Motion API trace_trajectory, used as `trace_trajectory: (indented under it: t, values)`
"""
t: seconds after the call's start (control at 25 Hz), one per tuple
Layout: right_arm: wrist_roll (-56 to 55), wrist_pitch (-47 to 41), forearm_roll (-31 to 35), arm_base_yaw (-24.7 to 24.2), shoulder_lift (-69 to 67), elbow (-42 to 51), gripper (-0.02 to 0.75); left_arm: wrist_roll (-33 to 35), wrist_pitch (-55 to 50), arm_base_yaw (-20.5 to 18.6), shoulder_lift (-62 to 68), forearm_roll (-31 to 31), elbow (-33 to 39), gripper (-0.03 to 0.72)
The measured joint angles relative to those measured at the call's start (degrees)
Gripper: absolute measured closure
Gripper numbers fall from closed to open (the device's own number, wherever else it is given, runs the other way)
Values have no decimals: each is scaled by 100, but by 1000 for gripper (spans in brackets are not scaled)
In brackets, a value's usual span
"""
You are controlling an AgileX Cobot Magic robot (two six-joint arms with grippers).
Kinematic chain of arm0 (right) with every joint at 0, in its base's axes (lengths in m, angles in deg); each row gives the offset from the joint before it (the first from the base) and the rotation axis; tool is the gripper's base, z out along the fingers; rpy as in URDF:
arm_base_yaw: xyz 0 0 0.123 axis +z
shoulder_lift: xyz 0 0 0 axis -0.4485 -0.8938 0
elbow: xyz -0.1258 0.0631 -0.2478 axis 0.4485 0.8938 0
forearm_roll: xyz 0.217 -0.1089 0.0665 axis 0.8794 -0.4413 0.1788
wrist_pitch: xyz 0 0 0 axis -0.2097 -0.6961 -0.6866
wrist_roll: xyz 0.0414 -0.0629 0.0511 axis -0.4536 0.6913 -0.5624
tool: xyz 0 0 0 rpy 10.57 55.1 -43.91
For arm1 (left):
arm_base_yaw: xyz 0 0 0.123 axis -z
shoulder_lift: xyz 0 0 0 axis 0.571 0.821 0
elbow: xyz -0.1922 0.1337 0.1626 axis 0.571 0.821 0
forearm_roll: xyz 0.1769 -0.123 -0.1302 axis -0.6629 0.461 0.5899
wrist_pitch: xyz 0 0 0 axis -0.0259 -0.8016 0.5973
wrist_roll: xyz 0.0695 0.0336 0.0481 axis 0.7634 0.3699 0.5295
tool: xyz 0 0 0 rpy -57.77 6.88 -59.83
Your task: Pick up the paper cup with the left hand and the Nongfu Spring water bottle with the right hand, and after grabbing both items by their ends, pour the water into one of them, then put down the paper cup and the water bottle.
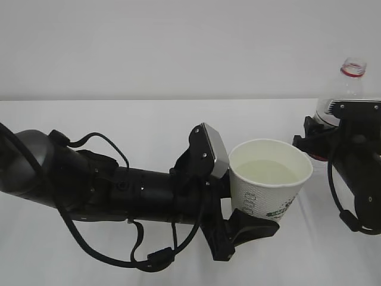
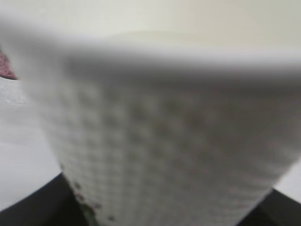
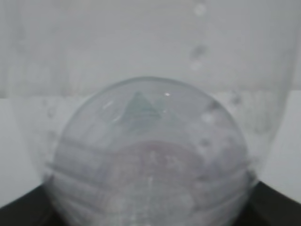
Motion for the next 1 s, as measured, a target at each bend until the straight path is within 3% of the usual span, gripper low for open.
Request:
trace_trajectory:
  t: [1.0]
  values:
    - [0, -47, -61, 0, 0, 33, 244, 0, 0, 0, 0, 0, 0, 176]
